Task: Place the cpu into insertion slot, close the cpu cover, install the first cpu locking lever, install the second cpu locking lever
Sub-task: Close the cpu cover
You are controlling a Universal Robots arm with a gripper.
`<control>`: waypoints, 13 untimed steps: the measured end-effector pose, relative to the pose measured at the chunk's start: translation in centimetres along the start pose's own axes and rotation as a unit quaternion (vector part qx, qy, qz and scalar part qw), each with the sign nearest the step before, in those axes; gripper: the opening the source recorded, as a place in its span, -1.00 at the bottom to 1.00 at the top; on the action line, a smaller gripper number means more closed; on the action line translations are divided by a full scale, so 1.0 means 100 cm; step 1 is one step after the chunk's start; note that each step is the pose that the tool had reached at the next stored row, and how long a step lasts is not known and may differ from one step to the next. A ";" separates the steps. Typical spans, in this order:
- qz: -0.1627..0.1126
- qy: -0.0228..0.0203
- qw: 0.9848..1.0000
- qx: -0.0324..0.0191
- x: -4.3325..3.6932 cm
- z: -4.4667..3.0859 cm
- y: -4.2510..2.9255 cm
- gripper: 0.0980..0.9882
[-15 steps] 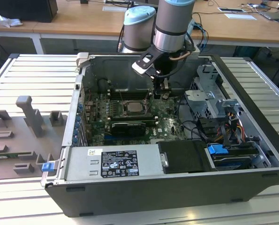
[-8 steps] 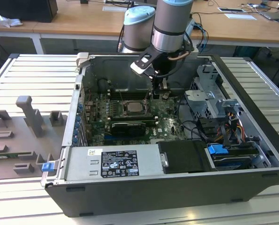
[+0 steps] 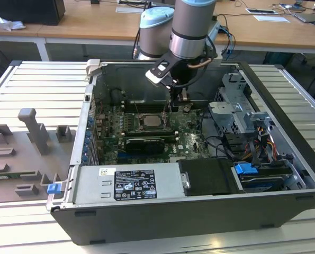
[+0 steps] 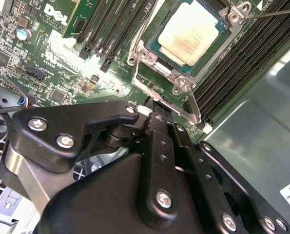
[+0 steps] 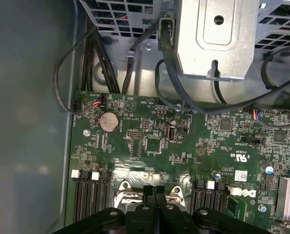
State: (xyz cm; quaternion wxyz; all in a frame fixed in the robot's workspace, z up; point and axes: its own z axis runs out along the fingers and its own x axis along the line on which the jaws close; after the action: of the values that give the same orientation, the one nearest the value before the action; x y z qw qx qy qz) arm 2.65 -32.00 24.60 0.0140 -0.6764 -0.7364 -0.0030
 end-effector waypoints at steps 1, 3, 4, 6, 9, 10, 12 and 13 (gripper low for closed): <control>0.000 0.000 1.000 0.000 0.0001 0.0000 -0.0007 -0.98; 0.000 0.000 1.000 0.000 0.0002 0.0001 -0.0023 -0.98; 0.000 0.000 1.000 0.000 0.0002 0.0001 -0.0028 -0.98; 0.000 0.000 1.000 0.000 0.0003 0.0001 -0.0040 -0.98; 0.000 0.000 1.000 0.000 0.0005 0.0001 -0.0060 -0.98; 0.000 0.000 1.000 0.000 0.0006 0.0001 -0.0066 -0.98; 0.000 0.000 1.000 0.000 0.0007 0.0002 -0.0080 -0.98; 0.000 0.000 1.000 0.000 0.0008 0.0002 -0.0087 -0.98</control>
State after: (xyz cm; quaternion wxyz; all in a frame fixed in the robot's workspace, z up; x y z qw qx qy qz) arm 1.78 -32.00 24.60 0.0140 -0.6764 -0.7364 -0.0030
